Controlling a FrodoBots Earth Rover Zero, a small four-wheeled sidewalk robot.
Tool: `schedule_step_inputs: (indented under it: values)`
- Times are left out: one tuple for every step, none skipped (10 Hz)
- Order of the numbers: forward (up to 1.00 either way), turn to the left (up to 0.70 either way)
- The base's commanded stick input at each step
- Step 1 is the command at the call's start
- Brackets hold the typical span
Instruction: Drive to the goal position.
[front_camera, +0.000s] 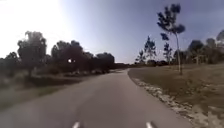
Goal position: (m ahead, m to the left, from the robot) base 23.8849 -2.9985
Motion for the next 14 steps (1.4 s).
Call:
schedule_step_inputs:
  values:
    - [1.00,0.00]
    - [1.00,0.00]
    - [1.00,0.00]
    - [1.00,0.00]
    - [1.00,0.00]
    - [1.00,0.00]
    - [1.00,0.00]
    - [1.00,0.05]
    - [1.00,0.12]
    - [1.00,0.27]
    - [1.00,0.18]
    - [1.00,0.02]
    - [1.00,0.01]
    - [1.00,0.00]
